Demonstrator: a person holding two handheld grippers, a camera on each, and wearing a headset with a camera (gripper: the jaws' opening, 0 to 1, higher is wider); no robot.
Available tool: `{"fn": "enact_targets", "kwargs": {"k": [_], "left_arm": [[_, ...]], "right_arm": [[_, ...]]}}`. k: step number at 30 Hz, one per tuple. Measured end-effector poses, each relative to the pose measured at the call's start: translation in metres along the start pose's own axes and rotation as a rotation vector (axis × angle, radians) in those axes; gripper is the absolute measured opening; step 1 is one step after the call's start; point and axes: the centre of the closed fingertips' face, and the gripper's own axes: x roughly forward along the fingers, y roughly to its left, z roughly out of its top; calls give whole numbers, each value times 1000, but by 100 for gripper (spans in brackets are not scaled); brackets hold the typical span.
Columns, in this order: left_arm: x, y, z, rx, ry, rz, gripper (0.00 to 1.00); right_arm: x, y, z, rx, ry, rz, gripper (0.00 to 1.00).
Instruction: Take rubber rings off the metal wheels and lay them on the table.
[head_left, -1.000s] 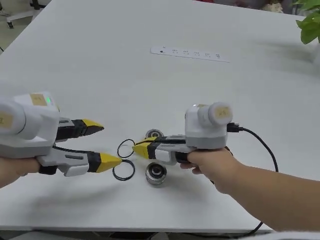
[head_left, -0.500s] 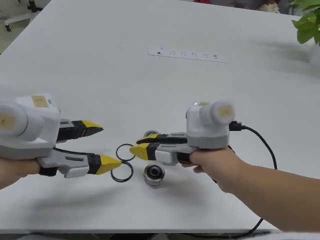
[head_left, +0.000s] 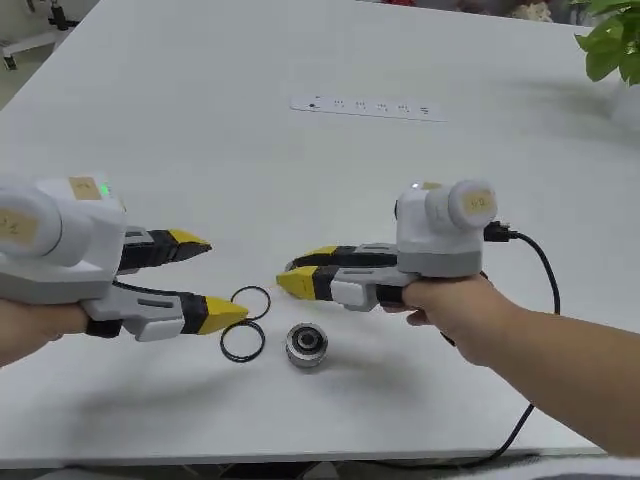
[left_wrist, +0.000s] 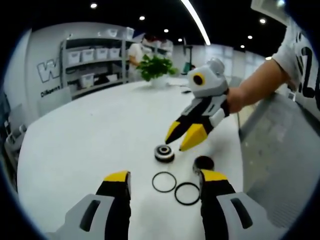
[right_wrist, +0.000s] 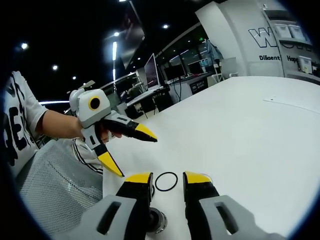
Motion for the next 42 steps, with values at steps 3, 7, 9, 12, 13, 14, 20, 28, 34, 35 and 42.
{"fn": "enact_targets", "kwargs": {"k": [3, 7, 9, 12, 13, 14, 20, 28, 34, 35, 42], "left_arm": [[2, 1, 4, 3, -4, -2, 57], [5, 1, 9, 9, -8, -7, 58], [7, 2, 11, 10, -10, -8, 58], [9, 3, 12, 8, -11, -10, 58], [10, 4, 13, 7, -11, -12, 59], [12, 4, 13, 9, -11, -13, 59], [18, 7, 15, 5, -10, -17, 60], [26, 11, 16, 1, -4, -19, 60], [30, 13, 16, -4, -2, -23, 59], [31, 13, 16, -4, -2, -23, 59], [40, 14, 15, -8, 10, -34, 58]], "right_arm": [[-6, -5, 2, -2, -6, -14, 22], [-11, -11, 4, -5, -12, -28, 22], [-14, -14, 4, -6, -12, -34, 23], [-17, -17, 4, -12, -9, -42, 24], [-18, -18, 4, -13, -8, -43, 24], [-19, -19, 3, -16, -6, -45, 24], [-23, -25, -2, -32, 14, -55, 25], [-25, -33, -10, -53, 44, -72, 27], [-26, -40, -16, -66, 61, -87, 29], [-26, -40, -17, -67, 63, -89, 29], [-24, -46, -24, -83, 84, -96, 30]]}}
